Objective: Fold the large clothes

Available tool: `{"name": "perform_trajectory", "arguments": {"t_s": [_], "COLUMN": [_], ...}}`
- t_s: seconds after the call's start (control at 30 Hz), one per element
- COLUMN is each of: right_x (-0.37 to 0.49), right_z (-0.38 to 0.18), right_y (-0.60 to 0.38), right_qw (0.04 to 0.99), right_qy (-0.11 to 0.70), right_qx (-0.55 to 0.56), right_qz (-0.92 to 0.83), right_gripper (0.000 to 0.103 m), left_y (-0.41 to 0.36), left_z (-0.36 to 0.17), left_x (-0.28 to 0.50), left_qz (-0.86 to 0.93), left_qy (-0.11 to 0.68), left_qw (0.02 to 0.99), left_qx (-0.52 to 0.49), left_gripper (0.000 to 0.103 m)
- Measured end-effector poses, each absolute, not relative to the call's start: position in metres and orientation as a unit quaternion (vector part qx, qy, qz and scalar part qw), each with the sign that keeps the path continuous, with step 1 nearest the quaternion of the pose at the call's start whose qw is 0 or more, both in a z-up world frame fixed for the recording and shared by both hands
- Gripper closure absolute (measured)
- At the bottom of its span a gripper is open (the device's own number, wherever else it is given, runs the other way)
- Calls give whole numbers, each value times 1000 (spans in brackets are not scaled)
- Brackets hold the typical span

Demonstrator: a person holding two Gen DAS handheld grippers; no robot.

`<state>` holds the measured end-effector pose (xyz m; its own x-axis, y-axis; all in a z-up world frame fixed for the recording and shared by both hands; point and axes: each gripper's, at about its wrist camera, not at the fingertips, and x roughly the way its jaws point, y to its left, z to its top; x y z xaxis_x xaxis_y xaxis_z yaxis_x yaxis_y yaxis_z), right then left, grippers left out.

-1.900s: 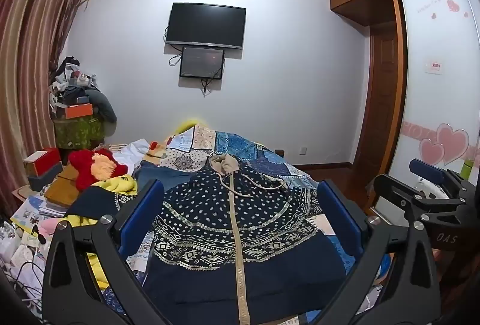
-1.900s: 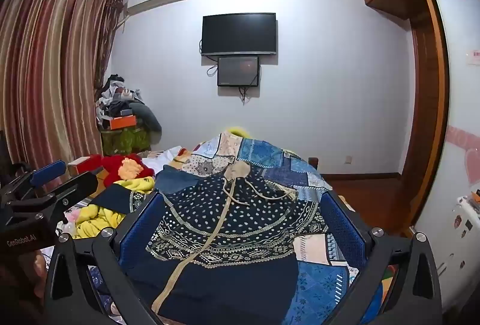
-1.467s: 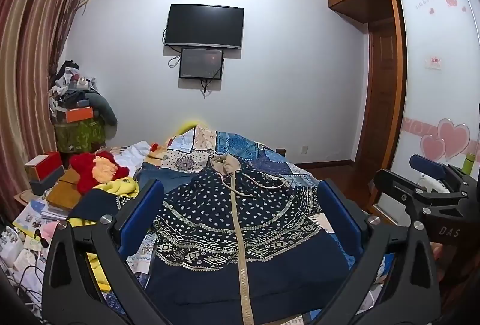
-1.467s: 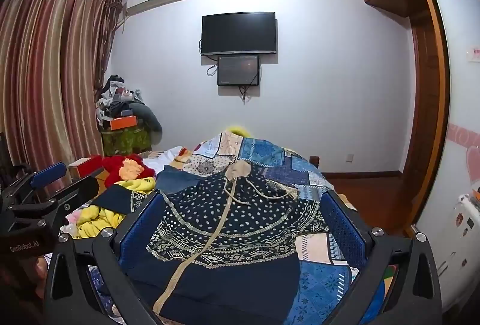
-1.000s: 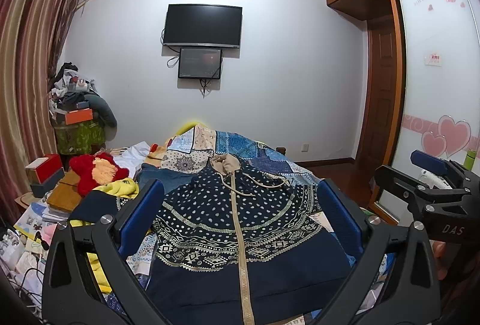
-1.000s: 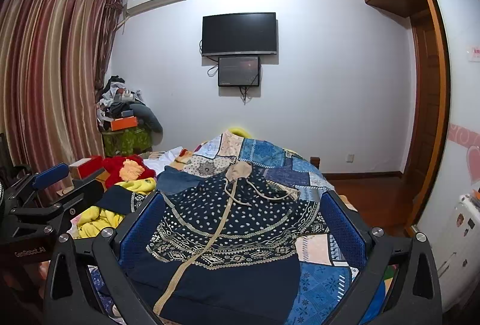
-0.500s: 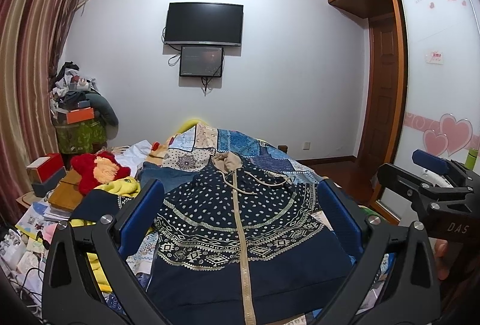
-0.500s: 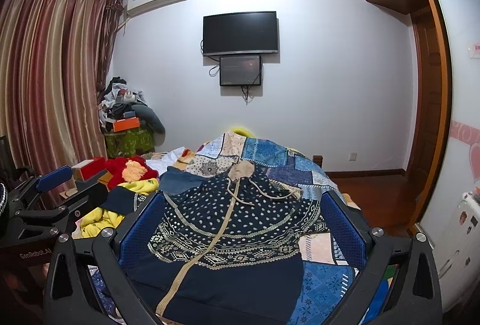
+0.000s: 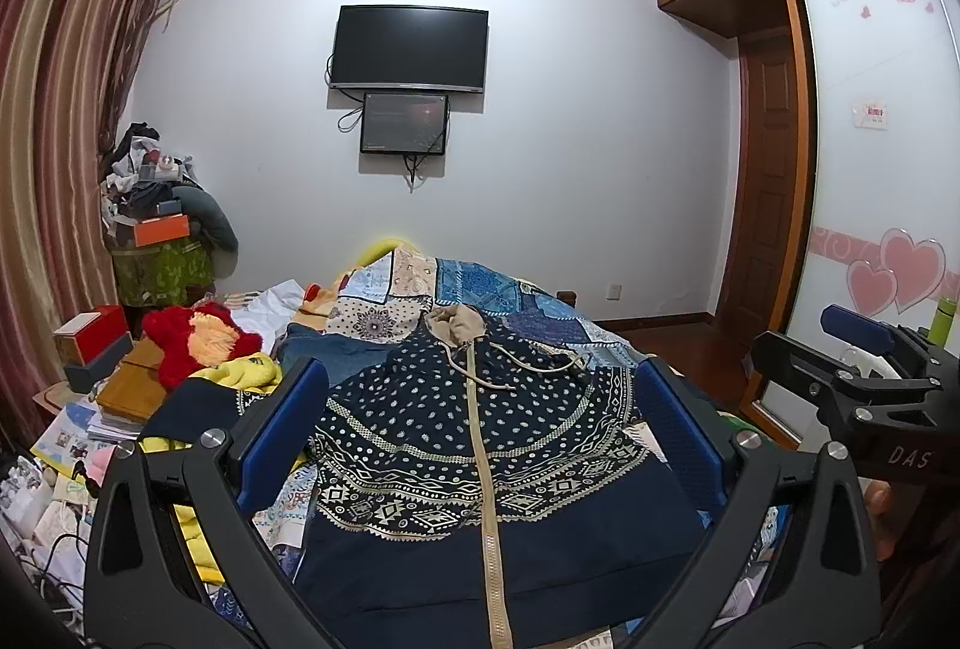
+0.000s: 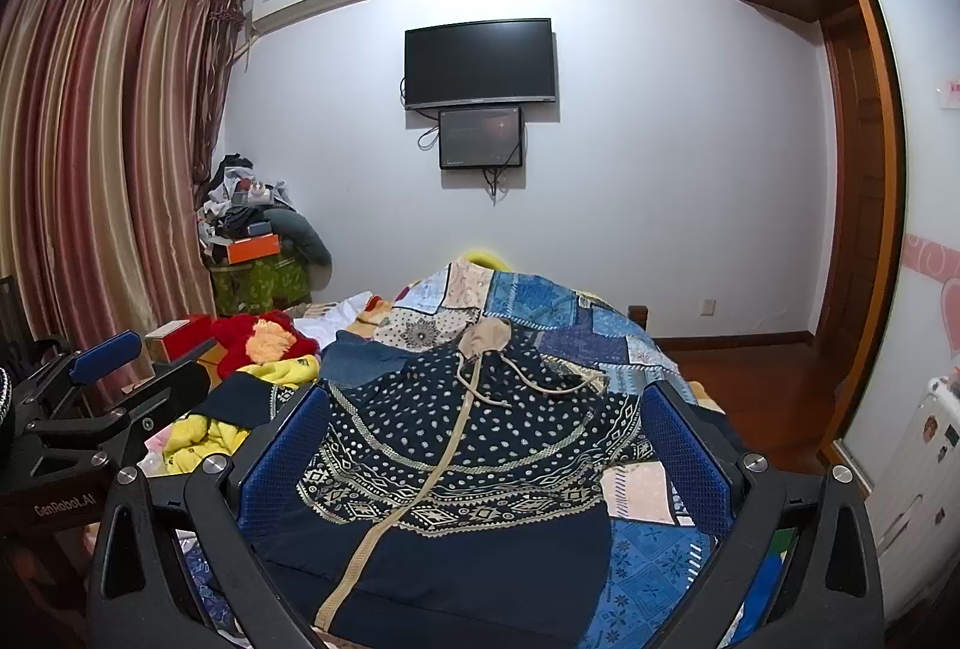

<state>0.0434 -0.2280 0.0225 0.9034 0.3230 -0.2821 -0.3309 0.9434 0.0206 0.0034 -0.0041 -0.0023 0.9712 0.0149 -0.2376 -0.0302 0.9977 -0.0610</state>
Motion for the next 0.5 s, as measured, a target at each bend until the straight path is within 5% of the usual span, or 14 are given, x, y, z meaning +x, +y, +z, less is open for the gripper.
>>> {"name": "perform_trajectory", "arguments": {"t_s": [0.5], "right_x": [43], "right_z": [22], "right_y": [-229], "right_qw": [975], "right_qy": [144], "right_qx": [-12], "right_qz": [168], "right_gripper": [0], "left_y": [-4], "left_z": [-4], "left_x": [4], "left_qz": [7], "left_qy": [121], "left_qw": [992], "left_qx": [-33], "left_gripper": [0]}}
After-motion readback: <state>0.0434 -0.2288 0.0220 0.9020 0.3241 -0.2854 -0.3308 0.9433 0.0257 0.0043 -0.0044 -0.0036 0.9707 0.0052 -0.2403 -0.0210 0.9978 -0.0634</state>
